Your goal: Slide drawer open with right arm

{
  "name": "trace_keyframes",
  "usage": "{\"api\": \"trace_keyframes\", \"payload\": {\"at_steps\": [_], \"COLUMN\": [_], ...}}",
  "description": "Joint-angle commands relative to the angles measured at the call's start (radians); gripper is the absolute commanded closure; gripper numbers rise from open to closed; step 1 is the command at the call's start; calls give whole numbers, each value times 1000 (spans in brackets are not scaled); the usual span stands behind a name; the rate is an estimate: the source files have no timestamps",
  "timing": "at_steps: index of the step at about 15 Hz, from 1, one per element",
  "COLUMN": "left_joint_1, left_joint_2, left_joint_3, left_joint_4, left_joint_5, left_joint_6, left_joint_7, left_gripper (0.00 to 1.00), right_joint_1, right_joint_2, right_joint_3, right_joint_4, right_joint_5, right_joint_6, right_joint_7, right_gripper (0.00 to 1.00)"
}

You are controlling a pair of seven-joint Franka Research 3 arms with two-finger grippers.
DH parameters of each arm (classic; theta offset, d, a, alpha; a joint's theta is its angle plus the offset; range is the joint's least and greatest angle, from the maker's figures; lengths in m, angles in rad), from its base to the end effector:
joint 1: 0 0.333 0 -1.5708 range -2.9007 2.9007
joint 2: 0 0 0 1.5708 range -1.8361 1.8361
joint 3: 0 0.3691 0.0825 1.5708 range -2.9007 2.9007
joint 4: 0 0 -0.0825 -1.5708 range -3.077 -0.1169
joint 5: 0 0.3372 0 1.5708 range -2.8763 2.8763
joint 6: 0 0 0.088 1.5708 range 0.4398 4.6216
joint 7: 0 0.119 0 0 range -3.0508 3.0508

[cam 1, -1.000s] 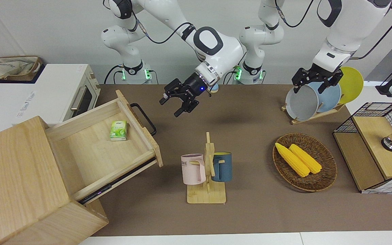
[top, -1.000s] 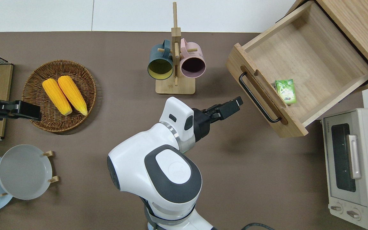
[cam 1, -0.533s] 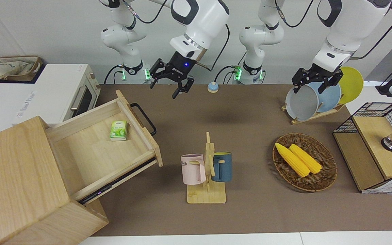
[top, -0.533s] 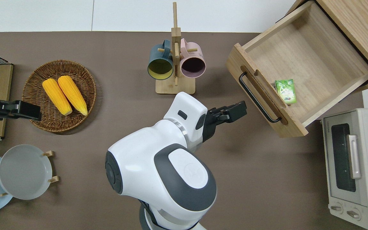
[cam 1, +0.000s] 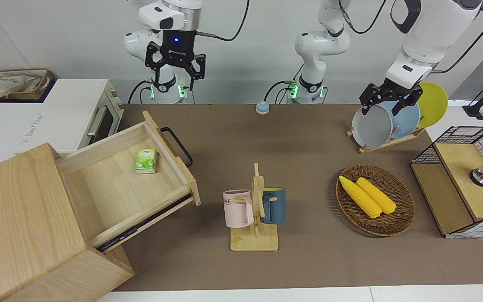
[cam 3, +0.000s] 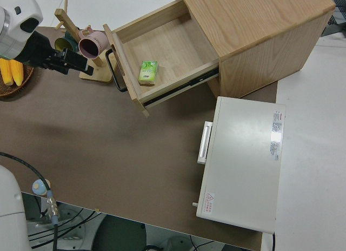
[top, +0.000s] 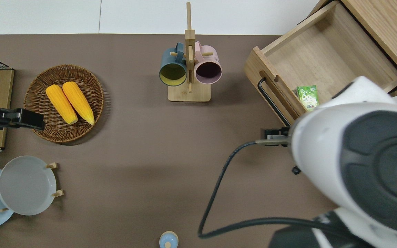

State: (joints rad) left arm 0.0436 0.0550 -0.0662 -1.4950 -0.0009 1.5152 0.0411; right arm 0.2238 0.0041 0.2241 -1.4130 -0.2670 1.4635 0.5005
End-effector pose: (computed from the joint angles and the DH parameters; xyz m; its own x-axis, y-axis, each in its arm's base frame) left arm 0.5217 -0.0106 0.6646 0.9974 -0.0637 -0.0345 -0.0636 -0.9980 0.0059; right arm 0.4630 0.1847 0.7246 0.9833 -0.0688 0.1687 -0.1031 -0.9736 0.2039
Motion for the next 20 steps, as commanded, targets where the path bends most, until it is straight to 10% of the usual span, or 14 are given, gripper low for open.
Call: {"api": "trace_keyframes", "payload": {"at_steps": [1, 11, 20], "left_joint_1": [-7, -7, -7], "left_joint_2": [-4, -4, -4], "left_joint_3": [0, 0, 0], "left_joint_4": [9, 9, 10], "left_joint_5": [18, 18, 18], "left_joint_6": [-18, -18, -18], "left_joint_7": [-10, -10, -10], "left_gripper": [7, 7, 7], "right_joint_1": [-98, -106, -144], "right_joint_2": [-88, -108, -66], "right_joint_3": [-35, -275, -282], "right_joint_4": [-72, -148, -164], "right_joint_5": [155, 298, 282], "right_joint_6": [23, 44, 75], "right_joint_7": [-75, -298, -445], "right_gripper": [15, 15, 13]}}
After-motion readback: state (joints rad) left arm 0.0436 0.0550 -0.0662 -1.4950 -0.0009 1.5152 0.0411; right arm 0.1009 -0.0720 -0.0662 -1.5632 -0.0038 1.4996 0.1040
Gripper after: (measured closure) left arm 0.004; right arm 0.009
